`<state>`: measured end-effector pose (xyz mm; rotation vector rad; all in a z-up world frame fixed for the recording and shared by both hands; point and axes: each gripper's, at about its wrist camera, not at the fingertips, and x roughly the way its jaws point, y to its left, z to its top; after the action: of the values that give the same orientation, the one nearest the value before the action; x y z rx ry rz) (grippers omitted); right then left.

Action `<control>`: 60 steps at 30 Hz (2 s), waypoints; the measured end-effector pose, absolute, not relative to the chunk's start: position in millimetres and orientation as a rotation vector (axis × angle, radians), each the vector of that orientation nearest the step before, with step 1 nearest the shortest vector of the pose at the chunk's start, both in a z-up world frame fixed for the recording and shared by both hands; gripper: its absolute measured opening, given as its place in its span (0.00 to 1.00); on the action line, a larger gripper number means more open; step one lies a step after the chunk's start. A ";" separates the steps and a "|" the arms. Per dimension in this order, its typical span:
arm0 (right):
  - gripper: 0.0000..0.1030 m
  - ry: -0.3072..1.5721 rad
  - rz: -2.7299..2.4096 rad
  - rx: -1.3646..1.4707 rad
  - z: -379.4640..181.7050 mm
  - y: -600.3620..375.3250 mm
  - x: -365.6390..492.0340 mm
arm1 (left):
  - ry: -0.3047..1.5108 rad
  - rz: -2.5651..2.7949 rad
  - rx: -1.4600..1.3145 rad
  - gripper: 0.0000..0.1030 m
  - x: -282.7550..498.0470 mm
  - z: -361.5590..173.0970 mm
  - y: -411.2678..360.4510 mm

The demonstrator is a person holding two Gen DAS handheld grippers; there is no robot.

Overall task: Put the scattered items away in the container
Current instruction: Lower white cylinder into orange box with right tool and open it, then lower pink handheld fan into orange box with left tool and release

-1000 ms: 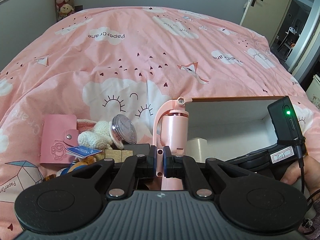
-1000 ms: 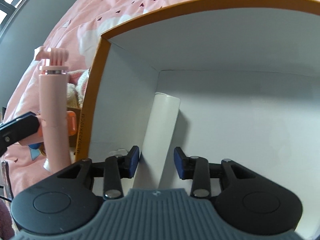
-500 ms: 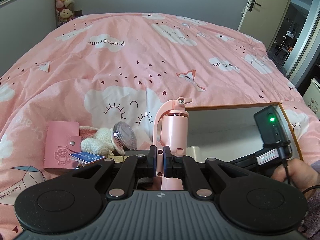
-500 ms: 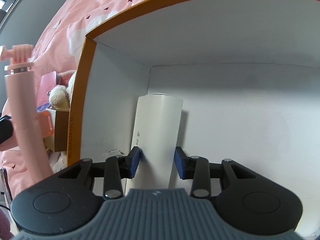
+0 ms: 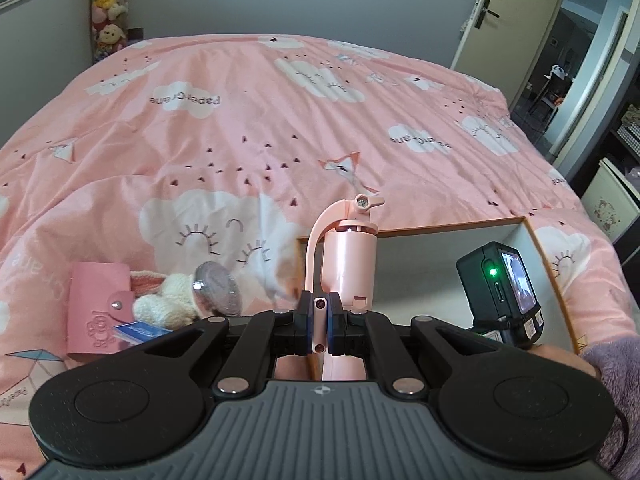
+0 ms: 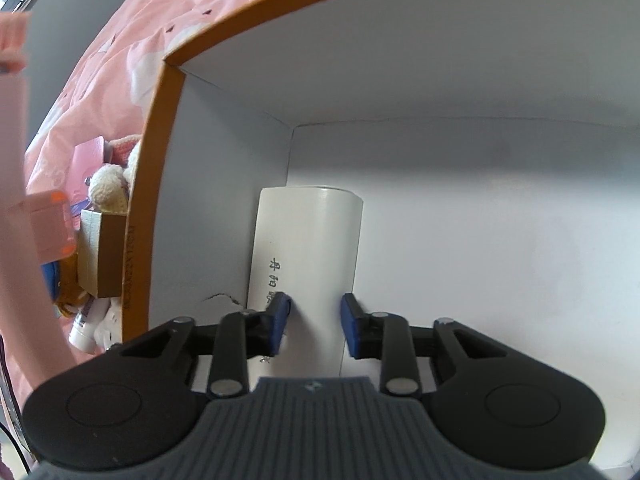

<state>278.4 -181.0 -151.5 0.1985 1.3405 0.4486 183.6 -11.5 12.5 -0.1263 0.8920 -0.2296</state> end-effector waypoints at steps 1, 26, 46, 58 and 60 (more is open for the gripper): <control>0.30 1.315 0.449 0.192 -145.4 -184.9 274.9 | 0.898 -0.238 -0.123 0.07 185.3 10.9 -15.4; 0.18 1.092 0.446 0.252 -113.7 -212.3 253.6 | 1.059 -0.180 0.040 0.07 214.6 -74.1 -76.8; 0.11 1.173 0.423 0.323 -131.1 -206.2 263.1 | 0.996 -0.275 -0.047 0.16 192.6 -44.7 -49.2; 0.20 1.114 0.515 0.323 -98.3 -192.8 247.1 | 0.969 -0.210 -0.053 0.16 180.6 -33.9 -17.5; 0.19 1.127 0.501 0.298 -102.0 -189.1 247.7 | 0.967 -0.212 -0.061 0.16 178.3 -33.9 -14.1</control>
<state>247.7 -189.1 -102.0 0.2977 1.1266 0.5009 178.3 -14.1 -33.9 -0.0609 0.9668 -0.2116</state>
